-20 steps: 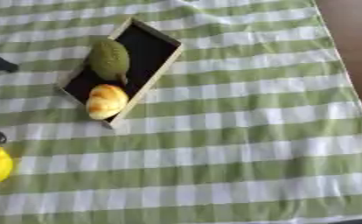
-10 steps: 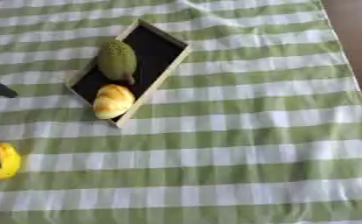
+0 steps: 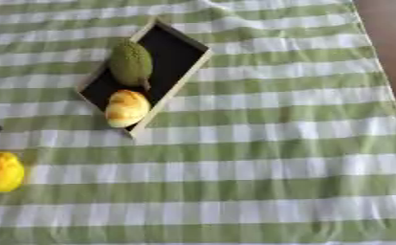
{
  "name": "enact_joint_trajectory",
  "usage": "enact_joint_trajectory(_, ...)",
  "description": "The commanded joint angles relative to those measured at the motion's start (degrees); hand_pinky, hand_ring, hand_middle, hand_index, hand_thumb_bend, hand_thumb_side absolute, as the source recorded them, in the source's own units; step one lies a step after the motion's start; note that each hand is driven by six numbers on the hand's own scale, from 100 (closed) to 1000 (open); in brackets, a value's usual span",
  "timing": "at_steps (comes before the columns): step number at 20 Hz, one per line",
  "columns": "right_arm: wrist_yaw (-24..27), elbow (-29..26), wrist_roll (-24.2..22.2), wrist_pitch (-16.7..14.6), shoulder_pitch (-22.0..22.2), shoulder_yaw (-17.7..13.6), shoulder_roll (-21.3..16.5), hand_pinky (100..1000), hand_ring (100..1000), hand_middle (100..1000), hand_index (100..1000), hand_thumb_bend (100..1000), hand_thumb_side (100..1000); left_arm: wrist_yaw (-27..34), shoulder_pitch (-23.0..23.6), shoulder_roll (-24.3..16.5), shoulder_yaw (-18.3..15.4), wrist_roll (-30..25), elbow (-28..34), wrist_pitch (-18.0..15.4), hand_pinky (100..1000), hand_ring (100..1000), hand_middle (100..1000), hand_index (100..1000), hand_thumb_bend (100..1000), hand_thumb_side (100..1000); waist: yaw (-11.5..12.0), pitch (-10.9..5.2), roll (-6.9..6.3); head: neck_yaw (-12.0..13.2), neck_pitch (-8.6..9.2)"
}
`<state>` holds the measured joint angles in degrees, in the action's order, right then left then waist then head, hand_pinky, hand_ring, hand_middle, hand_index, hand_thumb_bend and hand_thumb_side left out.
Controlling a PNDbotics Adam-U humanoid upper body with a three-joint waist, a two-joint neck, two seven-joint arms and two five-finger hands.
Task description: Pick up objects on the table and place them in the box.
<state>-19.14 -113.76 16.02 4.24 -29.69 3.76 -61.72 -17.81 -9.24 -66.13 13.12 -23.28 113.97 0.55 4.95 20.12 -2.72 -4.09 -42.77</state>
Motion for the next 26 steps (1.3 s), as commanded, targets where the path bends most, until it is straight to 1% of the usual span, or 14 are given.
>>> enact_joint_trajectory(1, -0.5, -0.8, 0.2, 0.1, -0.3, -0.9, -1.3, 885, 857, 770, 853, 100, 100, -1.3, -1.1, -1.2, -0.7, 0.4, 0.6, 1.5, 923, 875, 811, 916, 655, 341, -0.1, -1.23, 0.17, 0.4, 0.34)
enact_joint_trajectory(4, -0.5, -0.8, 0.1, 0.1, -0.3, -0.8, -1.2, 886, 858, 770, 854, 100, 100, -2.3, -2.5, -0.3, 0.5, 0.7, 0.6, 3.4, 912, 868, 812, 919, 613, 328, -0.4, -1.21, 0.3, 0.7, 0.38)
enact_joint_trajectory(10, -0.4, -0.8, 0.3, 0.0, -0.1, -0.9, -0.9, 885, 857, 770, 854, 100, 100, -3.5, -3.4, 0.8, 1.8, 0.3, 0.6, 6.2, 903, 866, 817, 913, 570, 306, -0.7, -1.16, 0.32, 0.9, 0.47)
enact_joint_trajectory(14, -0.2, -0.8, 0.4, 0.1, -0.2, -0.9, -0.7, 885, 858, 770, 854, 100, 100, -4.0, -3.4, 1.0, 2.7, -1.4, 0.6, 6.5, 906, 871, 825, 917, 580, 303, -1.0, -1.07, 0.33, 1.1, 0.51)
enact_joint_trajectory(21, -0.2, -0.8, -0.3, 0.8, -1.0, -0.4, -0.2, 885, 858, 769, 854, 100, 100, -5.2, -3.1, 1.1, 2.7, -4.5, 0.6, 7.3, 908, 875, 828, 921, 588, 279, -1.0, -0.94, 0.26, 1.1, 0.67)
enact_joint_trajectory(24, -0.2, -0.8, -0.6, 0.9, -1.1, -0.3, 0.0, 885, 858, 769, 854, 100, 100, -5.6, -3.1, 1.3, 3.0, -5.1, 0.6, 8.0, 905, 873, 826, 920, 579, 266, -1.1, -0.93, 0.23, 1.2, 0.8)
enact_joint_trajectory(25, -0.2, -0.8, -0.6, 1.0, -1.1, -0.2, 0.0, 886, 858, 769, 854, 100, 100, -5.8, -3.1, 1.4, 3.0, -5.2, 0.6, 8.4, 903, 873, 825, 919, 562, 242, -1.1, -0.94, 0.23, 1.3, 0.86)
enact_joint_trajectory(26, -0.2, -0.8, -0.6, 1.0, -1.0, -0.3, 0.1, 886, 858, 769, 853, 100, 100, -6.1, -3.2, 1.5, 3.1, -5.3, 0.6, 8.8, 902, 872, 825, 919, 559, 241, -1.2, -0.94, 0.24, 1.3, 0.92)
